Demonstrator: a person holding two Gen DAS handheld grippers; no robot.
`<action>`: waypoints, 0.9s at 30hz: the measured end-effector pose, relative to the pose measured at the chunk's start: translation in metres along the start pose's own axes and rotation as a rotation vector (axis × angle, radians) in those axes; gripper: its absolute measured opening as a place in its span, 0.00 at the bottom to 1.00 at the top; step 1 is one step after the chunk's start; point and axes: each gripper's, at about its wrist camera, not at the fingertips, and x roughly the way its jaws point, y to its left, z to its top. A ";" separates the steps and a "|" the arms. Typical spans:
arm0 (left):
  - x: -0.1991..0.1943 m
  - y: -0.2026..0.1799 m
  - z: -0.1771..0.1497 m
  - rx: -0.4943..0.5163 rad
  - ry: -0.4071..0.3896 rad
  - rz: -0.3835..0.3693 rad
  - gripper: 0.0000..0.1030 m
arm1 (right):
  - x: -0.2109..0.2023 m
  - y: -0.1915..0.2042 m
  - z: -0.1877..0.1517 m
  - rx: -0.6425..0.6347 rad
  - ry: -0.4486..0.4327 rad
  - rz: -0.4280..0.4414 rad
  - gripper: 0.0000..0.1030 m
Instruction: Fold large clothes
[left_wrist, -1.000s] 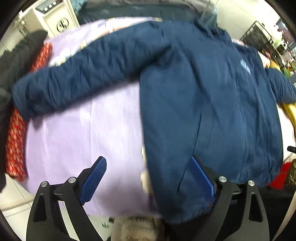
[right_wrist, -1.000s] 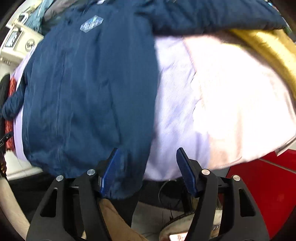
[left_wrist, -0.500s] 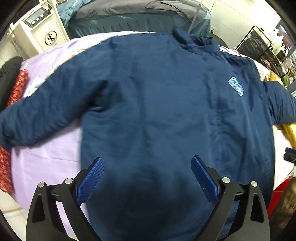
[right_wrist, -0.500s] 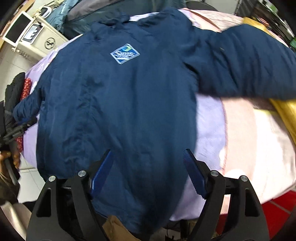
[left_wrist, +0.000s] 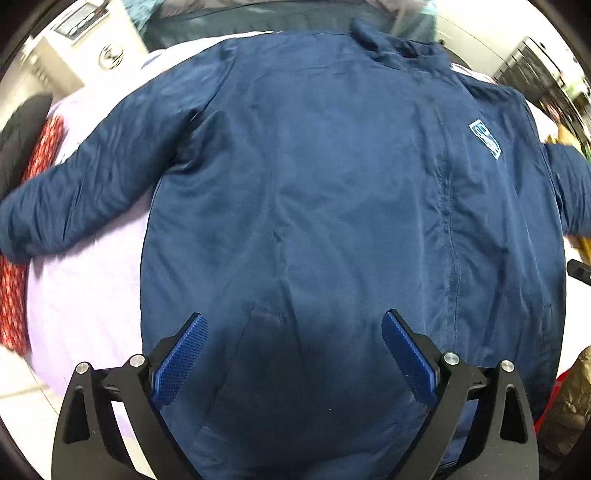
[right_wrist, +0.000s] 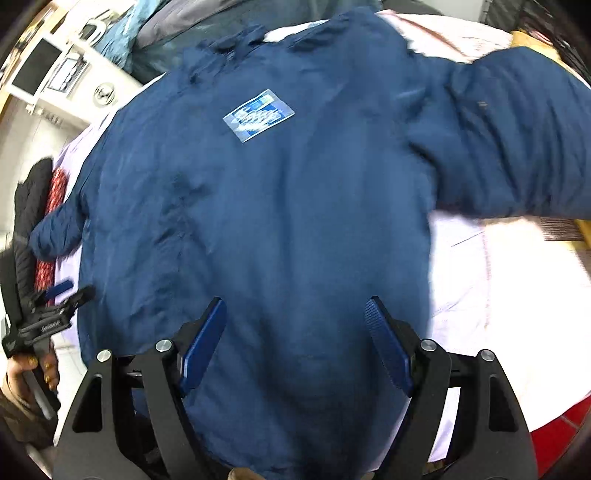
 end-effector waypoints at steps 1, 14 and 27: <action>-0.001 0.000 -0.001 -0.012 0.000 0.000 0.91 | -0.005 -0.012 0.004 0.021 -0.023 -0.007 0.75; -0.012 -0.045 -0.014 0.097 -0.013 0.107 0.91 | -0.101 -0.223 0.041 0.480 -0.353 -0.082 0.75; -0.014 -0.060 -0.017 0.080 -0.006 0.123 0.92 | -0.159 -0.336 0.015 0.731 -0.528 -0.190 0.70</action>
